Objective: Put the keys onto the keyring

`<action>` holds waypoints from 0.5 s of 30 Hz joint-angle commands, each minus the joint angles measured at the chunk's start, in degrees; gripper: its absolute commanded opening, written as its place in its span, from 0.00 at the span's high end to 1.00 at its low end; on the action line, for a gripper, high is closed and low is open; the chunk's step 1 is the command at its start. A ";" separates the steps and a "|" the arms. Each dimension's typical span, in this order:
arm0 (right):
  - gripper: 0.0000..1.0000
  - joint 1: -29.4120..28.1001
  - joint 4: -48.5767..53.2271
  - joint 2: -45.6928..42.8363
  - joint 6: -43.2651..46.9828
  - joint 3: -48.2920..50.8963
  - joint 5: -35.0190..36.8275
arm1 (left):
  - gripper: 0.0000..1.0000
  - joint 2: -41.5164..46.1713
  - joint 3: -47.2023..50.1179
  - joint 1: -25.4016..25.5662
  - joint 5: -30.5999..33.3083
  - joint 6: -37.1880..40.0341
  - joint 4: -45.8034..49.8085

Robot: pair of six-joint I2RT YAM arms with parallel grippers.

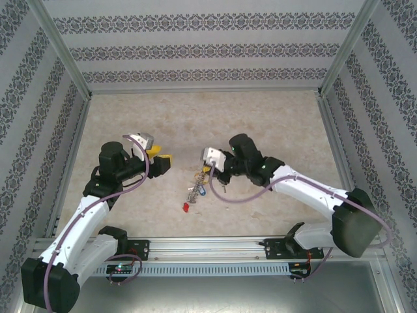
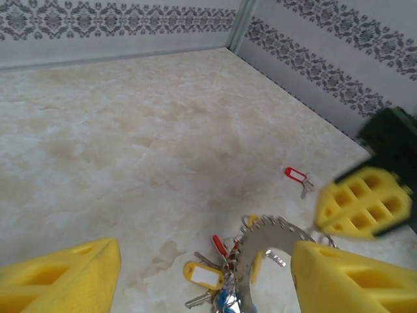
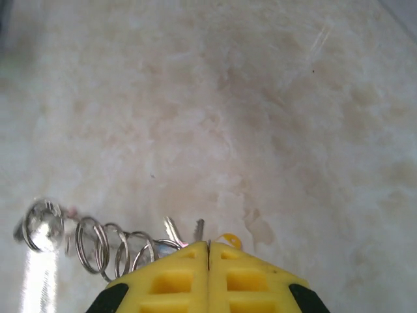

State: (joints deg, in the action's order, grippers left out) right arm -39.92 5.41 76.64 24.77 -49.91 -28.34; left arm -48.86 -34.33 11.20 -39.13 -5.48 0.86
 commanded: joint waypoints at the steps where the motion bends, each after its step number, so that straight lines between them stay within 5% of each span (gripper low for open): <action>1: 1.00 1.27 -2.04 2.78 -14.95 -2.60 -11.08 | 0.29 -0.32 -1.57 0.98 -5.55 2.55 0.51; 7: 1.00 5.91 -1.27 3.76 -18.74 -6.19 -2.36 | 0.29 0.16 -1.71 2.90 -0.92 3.10 4.10; 12: 1.00 8.07 1.23 2.71 -13.26 -10.30 0.50 | 0.29 3.98 -0.97 2.95 12.09 2.01 5.46; 15: 1.00 4.20 7.48 4.37 -3.49 -12.31 6.02 | 0.29 7.20 0.57 2.95 21.46 0.39 5.25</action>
State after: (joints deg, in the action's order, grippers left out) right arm -32.49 8.62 81.06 12.75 -59.29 -26.83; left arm -44.73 -34.37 13.56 -28.64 -4.08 5.19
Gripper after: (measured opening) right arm 0.059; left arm 0.710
